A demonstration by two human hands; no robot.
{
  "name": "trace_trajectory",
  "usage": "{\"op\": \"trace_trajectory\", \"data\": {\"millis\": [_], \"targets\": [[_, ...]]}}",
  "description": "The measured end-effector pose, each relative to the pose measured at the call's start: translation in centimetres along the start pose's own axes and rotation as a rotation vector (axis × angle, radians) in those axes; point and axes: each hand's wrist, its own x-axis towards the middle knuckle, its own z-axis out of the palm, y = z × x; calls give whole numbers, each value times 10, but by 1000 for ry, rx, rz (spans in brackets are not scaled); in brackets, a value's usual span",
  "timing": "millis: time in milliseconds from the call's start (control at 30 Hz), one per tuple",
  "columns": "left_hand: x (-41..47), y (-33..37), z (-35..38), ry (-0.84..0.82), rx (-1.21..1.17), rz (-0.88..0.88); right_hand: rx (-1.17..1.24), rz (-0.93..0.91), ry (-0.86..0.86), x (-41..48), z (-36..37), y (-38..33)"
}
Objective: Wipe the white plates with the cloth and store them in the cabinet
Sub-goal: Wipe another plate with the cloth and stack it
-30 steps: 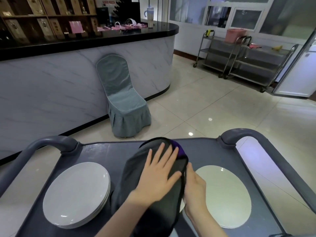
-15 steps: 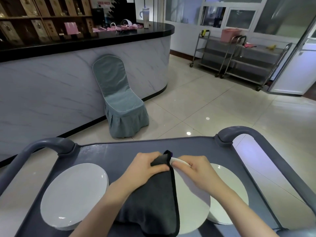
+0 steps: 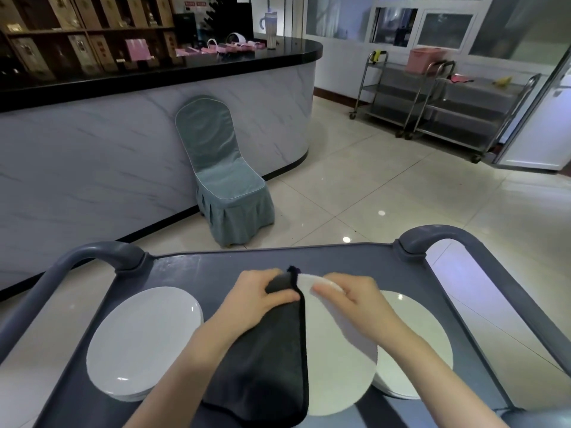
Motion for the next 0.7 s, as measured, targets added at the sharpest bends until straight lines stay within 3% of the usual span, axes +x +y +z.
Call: {"op": "trace_trajectory", "data": {"millis": [100,200,267,400,567,633,700], "targets": [[-6,0,7,21,-52,-29,-37,-37,-36,1,2,-2],[-21,-4,15,303,-332,-200,137,33,159,-4,-4,3],[-28,-6,21,396,-447,-310,272,93,267,-9,3,4],[-26,-12,14,359,-314,-296,374,170,273,-17,17,8],[-15,-7,4,1,-60,-120,36,16,-28,-8,14,9],[-15,-3,9,43,-141,-142,34,-10,-13,-2,7,2],[-18,-2,16,210,-330,-212,89,-1,61,2,-9,-2]]}}
